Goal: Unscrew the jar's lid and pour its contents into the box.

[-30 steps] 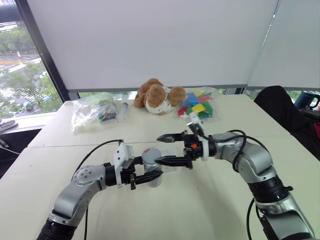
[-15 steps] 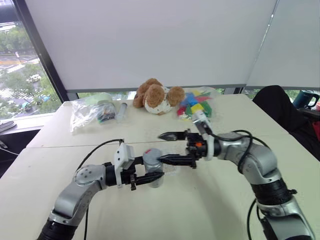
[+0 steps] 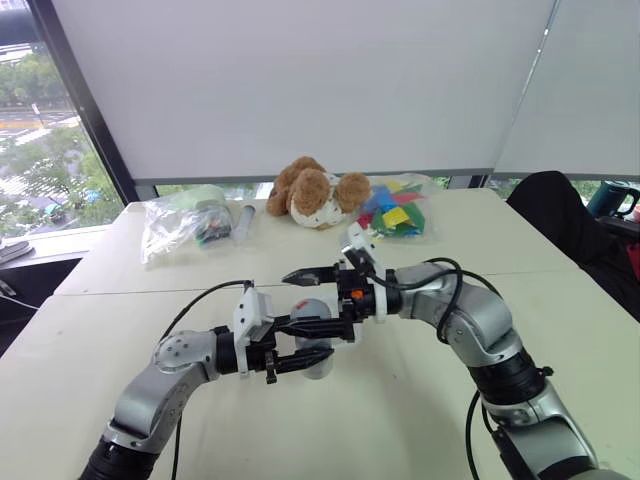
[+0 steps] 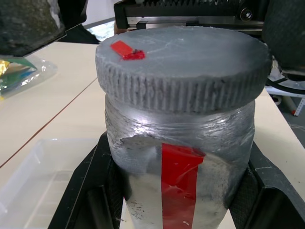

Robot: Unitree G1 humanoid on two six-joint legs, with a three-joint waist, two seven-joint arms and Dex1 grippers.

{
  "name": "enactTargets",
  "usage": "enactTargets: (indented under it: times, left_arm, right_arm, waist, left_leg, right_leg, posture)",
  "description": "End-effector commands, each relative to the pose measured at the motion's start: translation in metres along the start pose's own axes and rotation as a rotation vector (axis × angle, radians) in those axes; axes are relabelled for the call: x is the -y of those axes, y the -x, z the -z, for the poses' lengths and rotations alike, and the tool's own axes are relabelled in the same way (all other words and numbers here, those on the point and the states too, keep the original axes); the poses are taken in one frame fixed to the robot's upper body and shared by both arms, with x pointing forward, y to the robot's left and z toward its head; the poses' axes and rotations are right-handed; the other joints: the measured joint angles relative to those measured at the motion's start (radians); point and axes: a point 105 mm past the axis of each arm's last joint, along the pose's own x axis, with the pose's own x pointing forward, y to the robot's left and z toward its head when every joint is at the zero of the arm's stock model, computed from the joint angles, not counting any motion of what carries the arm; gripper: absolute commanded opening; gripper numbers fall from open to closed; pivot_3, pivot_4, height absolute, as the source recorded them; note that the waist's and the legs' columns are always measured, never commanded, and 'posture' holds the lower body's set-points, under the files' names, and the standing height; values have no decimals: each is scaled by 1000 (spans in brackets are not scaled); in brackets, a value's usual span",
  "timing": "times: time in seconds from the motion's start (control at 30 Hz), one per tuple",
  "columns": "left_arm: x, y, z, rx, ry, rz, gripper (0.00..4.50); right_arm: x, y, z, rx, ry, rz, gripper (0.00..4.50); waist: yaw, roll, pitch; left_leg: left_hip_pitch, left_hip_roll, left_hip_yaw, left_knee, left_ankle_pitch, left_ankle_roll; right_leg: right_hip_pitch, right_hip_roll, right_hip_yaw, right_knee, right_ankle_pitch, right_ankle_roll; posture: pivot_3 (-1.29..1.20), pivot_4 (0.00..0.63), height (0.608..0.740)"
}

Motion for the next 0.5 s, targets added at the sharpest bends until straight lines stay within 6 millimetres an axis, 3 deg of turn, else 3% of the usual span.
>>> enactTargets:
  times: [0.03,0.5]
  left_arm:
    - [3,1,-9,21,-51,11,2104]
    - [2,2,-10,18,-55,8,2104]
  right_arm:
    - [3,-1,-11,18,49,6,4467]
    - [16,29,8,-31,7,43,4467]
  waist:
    - [1,0,0]
    - [1,0,0]
  left_leg:
    - [0,0,0,0,0,0]
    - [0,0,0,0,0,0]
  right_leg:
    - [0,0,0,0,0,0]
    - [0,0,0,0,0,0]
  posture:
    - [0,150,740]
    - [0,150,740]
